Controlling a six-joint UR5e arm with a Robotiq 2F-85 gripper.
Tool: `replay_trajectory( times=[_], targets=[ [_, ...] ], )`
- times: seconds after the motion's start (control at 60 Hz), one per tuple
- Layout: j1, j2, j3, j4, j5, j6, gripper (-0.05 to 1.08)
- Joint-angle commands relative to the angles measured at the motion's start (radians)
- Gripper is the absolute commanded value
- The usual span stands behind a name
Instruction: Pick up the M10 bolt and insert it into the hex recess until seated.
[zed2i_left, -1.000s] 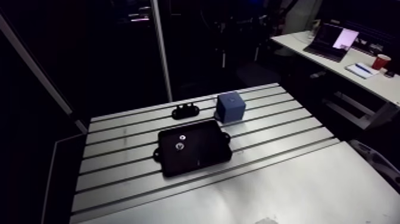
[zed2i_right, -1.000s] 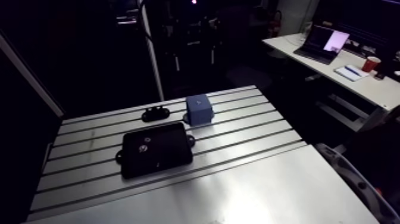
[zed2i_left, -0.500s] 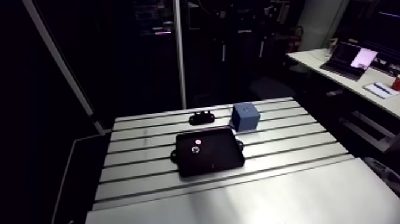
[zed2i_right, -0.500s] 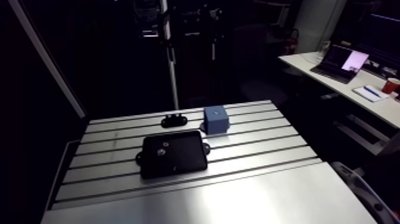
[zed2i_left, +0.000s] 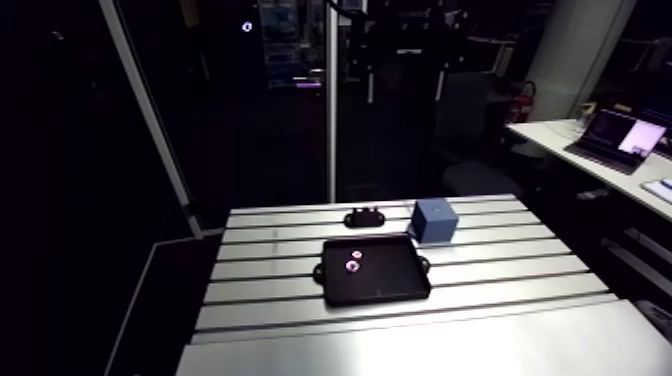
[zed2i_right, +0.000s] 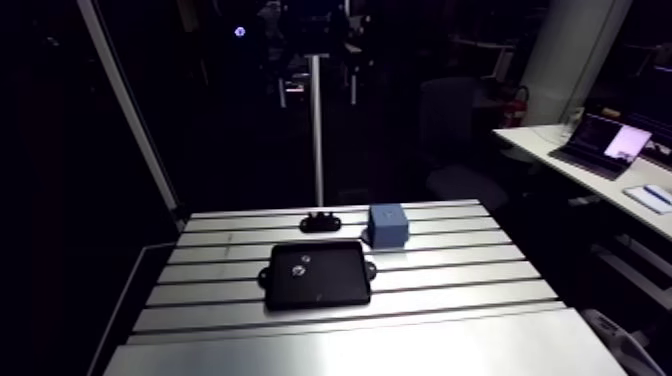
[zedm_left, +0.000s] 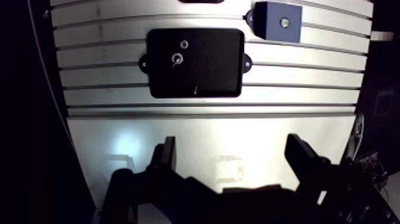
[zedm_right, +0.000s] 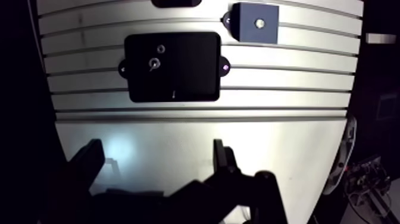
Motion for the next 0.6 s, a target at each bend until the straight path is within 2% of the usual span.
replay_trajectory(
  times=[0.017,0.117,0.2,0.333,0.6],
  targets=[
    [0.005,-0.027,-0.023,0.010,0.019,-0.003,0.01],
    [0.005,-0.030,-0.009,0.007,0.013,-0.005,0.01],
    [0.006,-0.030,0.008,-0.002,0.001,-0.005,0.01],
    [0.008,-0.038,0.021,-0.017,0.002,-0.007,0.01],
    [0.029,-0.101,0.062,-0.086,0.004,-0.007,0.01]
  ],
)
